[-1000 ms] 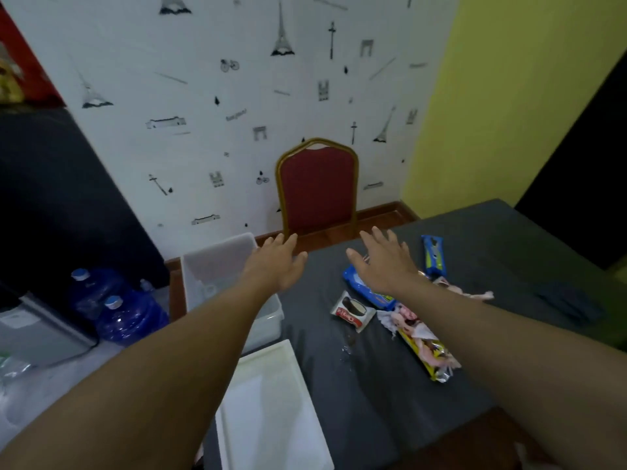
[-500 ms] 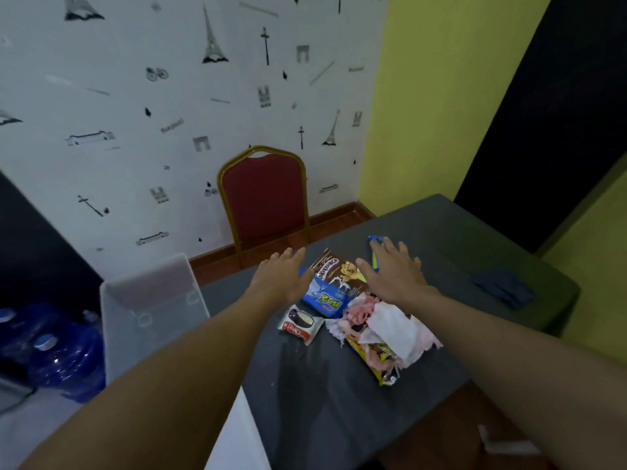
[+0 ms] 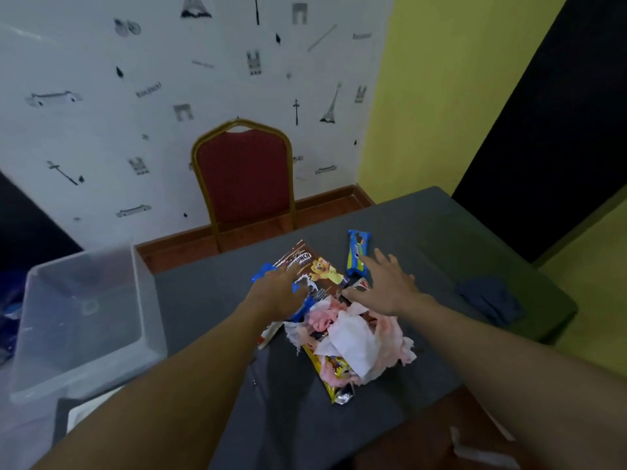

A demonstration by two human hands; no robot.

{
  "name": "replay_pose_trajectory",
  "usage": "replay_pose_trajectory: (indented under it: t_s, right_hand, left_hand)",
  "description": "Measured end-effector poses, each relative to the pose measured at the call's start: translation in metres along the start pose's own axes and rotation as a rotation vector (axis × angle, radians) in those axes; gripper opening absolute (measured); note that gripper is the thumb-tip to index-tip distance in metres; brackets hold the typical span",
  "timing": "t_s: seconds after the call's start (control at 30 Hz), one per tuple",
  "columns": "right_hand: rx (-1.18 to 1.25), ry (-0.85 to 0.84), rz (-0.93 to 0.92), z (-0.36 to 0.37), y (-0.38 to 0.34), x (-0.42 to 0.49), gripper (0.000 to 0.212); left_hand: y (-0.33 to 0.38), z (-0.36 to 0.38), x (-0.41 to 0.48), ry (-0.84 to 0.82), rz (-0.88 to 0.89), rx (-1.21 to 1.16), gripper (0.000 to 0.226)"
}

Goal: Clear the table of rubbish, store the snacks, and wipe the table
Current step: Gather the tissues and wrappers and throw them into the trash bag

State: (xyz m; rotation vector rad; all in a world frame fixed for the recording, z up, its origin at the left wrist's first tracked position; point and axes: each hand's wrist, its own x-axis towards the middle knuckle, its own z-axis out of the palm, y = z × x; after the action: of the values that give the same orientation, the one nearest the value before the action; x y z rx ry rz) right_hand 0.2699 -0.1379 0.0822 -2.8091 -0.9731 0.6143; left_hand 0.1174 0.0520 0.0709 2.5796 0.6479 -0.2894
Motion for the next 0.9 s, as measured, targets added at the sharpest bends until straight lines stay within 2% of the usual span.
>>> replay_pose_trajectory:
  t_s: [0.2, 0.33, 0.47, 0.57, 0.77, 0.9]
  right_hand:
    - [0.056, -0.206, -0.076, 0.033, 0.025, 0.022, 0.126]
    - [0.023, -0.326, -0.070, 0.060, 0.035, 0.028, 0.136]
    - [-0.022, -0.390, -0.083, 0.089, 0.043, 0.033, 0.141]
    - [-0.024, -0.339, -0.127, 0.104, 0.047, 0.035, 0.124]
    - [-0.094, -0.125, -0.241, 0.112, 0.050, 0.040, 0.065]
    - [0.002, -0.046, -0.260, 0.100, 0.048, 0.035, 0.041]
  left_hand:
    - [0.011, 0.045, -0.002, -0.072, -0.054, -0.051, 0.068]
    - [0.008, 0.070, -0.006, -0.117, -0.081, -0.095, 0.048]
    - [0.003, 0.092, -0.008, -0.213, -0.107, -0.038, 0.035]
    - [-0.002, 0.109, -0.010, -0.248, -0.126, -0.040, 0.035]
    - [0.000, 0.124, -0.008, -0.211, -0.175, -0.102, 0.057]
    - [0.004, 0.127, -0.007, -0.193, -0.221, -0.115, 0.044]
